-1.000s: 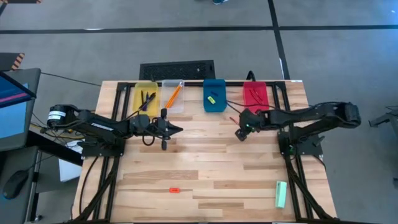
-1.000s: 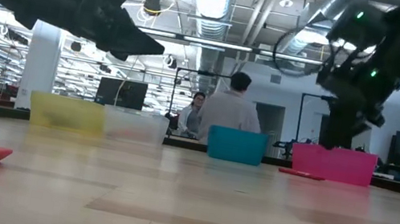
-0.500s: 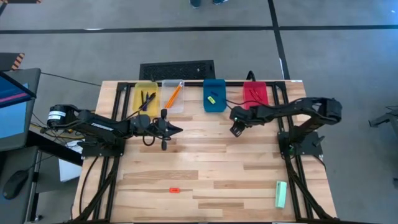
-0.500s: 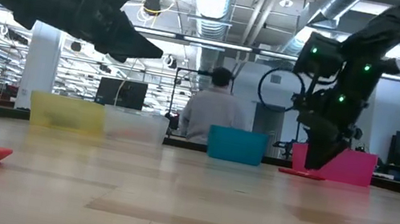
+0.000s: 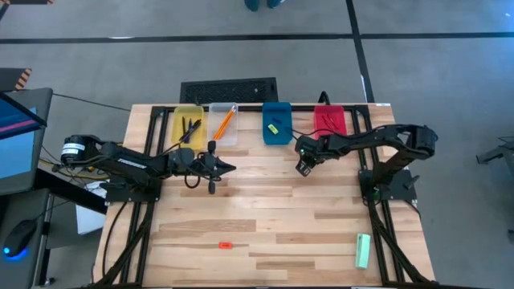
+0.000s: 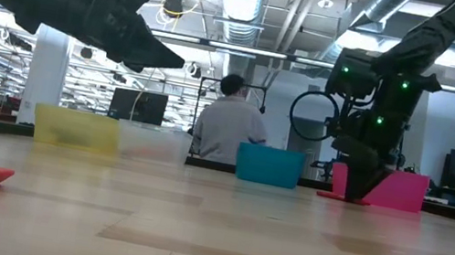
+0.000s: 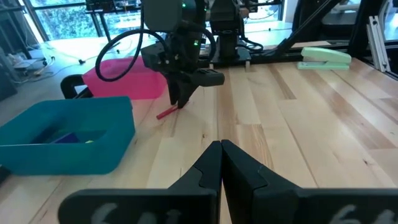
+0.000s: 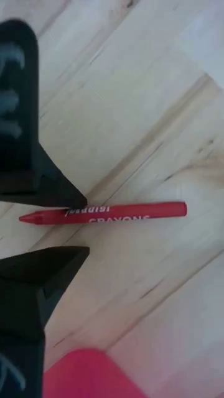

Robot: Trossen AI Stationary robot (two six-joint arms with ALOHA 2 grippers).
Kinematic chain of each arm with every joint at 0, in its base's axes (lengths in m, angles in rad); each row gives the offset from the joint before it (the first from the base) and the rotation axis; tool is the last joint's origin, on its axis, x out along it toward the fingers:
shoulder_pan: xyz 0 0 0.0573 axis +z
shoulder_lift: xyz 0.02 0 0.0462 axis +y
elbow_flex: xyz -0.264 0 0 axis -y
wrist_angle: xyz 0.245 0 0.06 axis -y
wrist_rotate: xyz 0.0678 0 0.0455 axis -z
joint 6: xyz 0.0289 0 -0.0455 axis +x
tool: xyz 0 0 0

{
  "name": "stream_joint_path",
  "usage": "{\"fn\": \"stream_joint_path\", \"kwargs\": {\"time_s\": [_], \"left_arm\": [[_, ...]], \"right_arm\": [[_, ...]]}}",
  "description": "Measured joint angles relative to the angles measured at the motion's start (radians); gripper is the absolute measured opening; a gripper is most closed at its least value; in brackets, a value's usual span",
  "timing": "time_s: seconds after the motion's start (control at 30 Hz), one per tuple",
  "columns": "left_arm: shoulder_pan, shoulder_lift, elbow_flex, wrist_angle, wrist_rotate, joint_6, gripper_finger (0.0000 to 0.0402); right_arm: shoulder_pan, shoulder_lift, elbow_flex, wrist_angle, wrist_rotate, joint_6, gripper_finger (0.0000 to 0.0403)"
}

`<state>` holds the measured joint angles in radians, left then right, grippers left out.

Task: Sort crayons/erasers/pens/pencils in bins
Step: Put the red crayon into the red bin

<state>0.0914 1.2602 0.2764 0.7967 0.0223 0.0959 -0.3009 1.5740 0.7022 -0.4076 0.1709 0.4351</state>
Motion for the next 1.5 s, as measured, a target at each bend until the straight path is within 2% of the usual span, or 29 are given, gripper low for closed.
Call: {"fn": "stream_joint_path", "kwargs": {"time_s": [0.17,0.33,0.7,0.97,1.27,1.5], "left_arm": [[0.0,0.0,0.0,0.0,0.0,-0.009,0.0],[0.0,0.0,0.0,0.0,0.0,-0.014,0.0],[0.0,0.0,0.0,0.001,0.001,-0.022,0.0],[0.0,0.0,0.0,-0.005,0.001,-0.022,0.0],[0.0,0.0,0.0,-0.005,0.002,-0.022,0.0],[0.0,0.0,0.0,-0.005,0.002,-0.022,0.0]], "right_arm": [[0.014,-0.004,0.0,0.001,-0.055,0.006,0.0083],[0.029,-0.004,-0.001,0.003,-0.091,0.008,0.007],[0.031,0.002,0.05,-0.054,-0.115,0.001,0.0053],[0.032,0.0,0.056,-0.064,-0.118,-0.011,0.0017],[0.032,-0.006,0.056,-0.07,-0.111,-0.002,0.003],[0.033,-0.053,0.055,-0.108,-0.107,0.004,0.0021]]}}
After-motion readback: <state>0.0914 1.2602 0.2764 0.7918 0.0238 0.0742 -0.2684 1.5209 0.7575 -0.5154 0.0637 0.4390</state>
